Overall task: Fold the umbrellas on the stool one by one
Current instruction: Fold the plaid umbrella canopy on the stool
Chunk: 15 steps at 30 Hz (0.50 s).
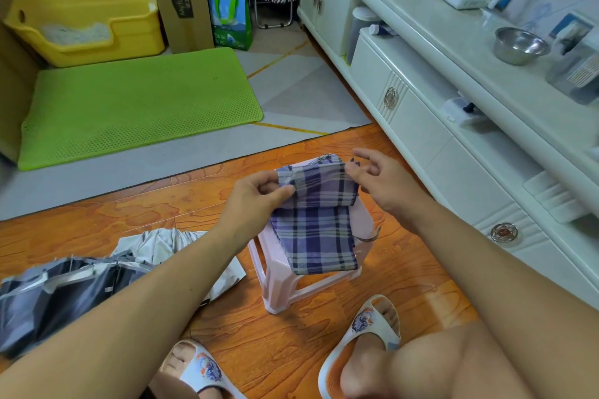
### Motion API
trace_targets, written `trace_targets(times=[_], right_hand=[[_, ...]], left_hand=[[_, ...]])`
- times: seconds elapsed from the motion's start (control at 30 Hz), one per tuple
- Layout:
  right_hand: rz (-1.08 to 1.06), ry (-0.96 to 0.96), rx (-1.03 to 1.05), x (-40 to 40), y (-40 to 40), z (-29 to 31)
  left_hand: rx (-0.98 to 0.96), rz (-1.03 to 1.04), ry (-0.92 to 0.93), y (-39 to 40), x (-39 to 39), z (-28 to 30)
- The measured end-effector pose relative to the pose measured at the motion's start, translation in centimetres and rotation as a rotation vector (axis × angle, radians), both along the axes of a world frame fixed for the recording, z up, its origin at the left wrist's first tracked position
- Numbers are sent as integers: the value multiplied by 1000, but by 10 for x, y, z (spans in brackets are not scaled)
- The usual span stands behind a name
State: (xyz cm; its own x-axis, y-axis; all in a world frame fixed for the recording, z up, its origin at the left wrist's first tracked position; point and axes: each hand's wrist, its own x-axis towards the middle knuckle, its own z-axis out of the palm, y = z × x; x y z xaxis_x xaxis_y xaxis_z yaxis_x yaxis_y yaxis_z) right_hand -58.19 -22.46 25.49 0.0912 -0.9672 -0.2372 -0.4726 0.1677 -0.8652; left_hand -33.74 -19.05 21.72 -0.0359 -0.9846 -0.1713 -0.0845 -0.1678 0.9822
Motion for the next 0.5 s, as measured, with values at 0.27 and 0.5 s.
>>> trace_targets(times=[0.27,0.5], right_hand=[[-121,-126,-178,-2,-7,3],[-74,-150,-129,-1,-3,9]], left_hand=[[78,118,100,-6,3,-7],[24,146,72,-5,1,-3]])
